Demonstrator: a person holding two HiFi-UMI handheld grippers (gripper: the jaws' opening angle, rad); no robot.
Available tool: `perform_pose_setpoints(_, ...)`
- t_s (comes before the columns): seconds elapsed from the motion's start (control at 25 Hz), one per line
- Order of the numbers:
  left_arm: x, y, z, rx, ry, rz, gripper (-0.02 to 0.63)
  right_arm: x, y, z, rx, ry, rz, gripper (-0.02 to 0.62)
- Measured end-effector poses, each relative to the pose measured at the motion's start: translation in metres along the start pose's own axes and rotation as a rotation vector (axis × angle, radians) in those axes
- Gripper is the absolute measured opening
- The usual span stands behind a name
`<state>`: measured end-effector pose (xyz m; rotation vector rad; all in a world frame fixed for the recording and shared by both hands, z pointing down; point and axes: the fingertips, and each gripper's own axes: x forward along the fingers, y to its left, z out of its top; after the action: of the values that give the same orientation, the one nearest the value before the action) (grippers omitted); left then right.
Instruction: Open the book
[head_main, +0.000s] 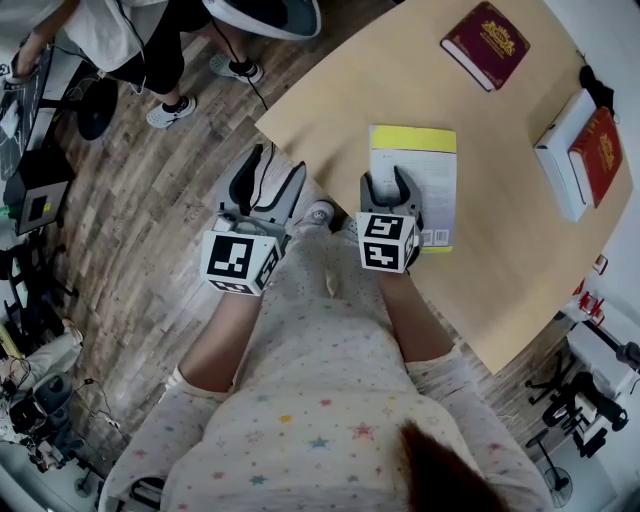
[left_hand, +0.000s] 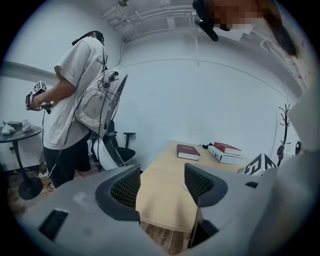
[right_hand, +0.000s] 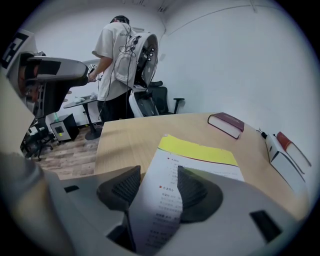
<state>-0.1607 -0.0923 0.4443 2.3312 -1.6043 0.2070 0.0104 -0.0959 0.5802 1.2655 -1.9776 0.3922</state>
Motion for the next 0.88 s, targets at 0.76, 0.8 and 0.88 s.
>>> perform_pose_setpoints(0.76, 0.003, 0.002, 0.008, 0.007, -0.014, 0.002, 0.273, -0.024, -0.006, 0.020, 0.055, -0.096, 0.058, 0.042)
perform_pose_setpoints(0.8, 0.003, 0.001, 0.009, 0.007, -0.017, 0.001, 0.273, -0.026, -0.008, 0.020, 0.062, -0.103, 0.058, 0.031)
perform_pose_setpoints(0.88, 0.002, 0.001, 0.011, 0.011, -0.021, -0.002, 0.273, -0.031, -0.013, 0.021, 0.081, -0.117, 0.061, 0.028)
